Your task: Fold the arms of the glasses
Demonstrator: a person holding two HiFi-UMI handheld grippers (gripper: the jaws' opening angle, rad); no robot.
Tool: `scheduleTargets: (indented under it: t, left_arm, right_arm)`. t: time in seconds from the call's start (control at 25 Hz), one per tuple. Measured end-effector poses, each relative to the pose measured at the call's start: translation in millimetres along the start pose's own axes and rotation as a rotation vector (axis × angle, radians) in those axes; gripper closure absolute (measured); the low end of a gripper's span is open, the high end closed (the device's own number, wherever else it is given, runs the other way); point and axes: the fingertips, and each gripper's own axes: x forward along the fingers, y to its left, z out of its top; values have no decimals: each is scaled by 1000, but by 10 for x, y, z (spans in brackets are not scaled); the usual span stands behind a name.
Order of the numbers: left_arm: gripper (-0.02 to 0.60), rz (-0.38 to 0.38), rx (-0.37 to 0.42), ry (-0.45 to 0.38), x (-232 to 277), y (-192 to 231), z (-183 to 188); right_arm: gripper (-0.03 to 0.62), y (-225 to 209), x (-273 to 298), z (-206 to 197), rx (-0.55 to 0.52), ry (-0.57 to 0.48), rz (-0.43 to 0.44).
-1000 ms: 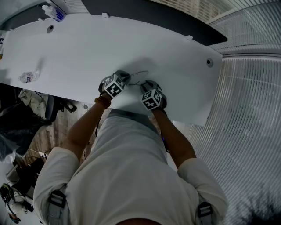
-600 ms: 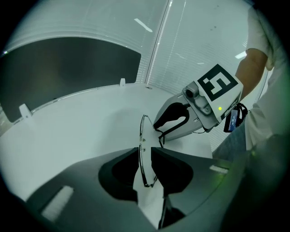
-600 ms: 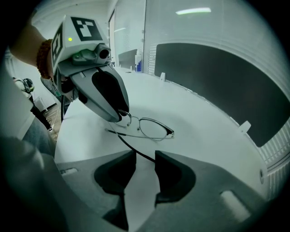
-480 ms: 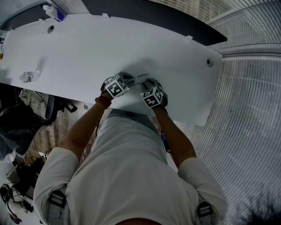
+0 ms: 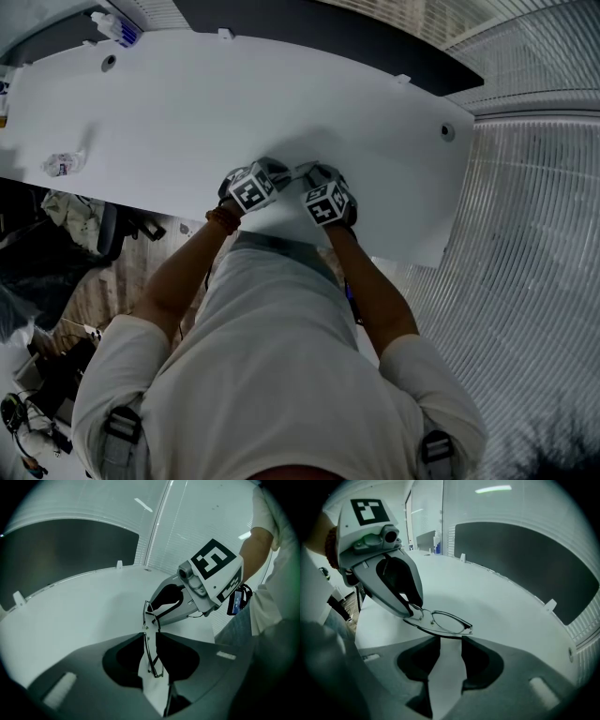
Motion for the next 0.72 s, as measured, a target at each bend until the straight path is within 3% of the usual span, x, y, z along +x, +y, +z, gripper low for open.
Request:
scheduleTargets:
  t: [0.32,0.72]
  left_arm:
    - [499,1,30,10,84,-99,-5]
    - [517,112,79,44,207,-100,-9]
  right_arm:
    - [444,-28,14,20,34,-1,-1]
    - [419,-64,-9,-67,-8,21,-20]
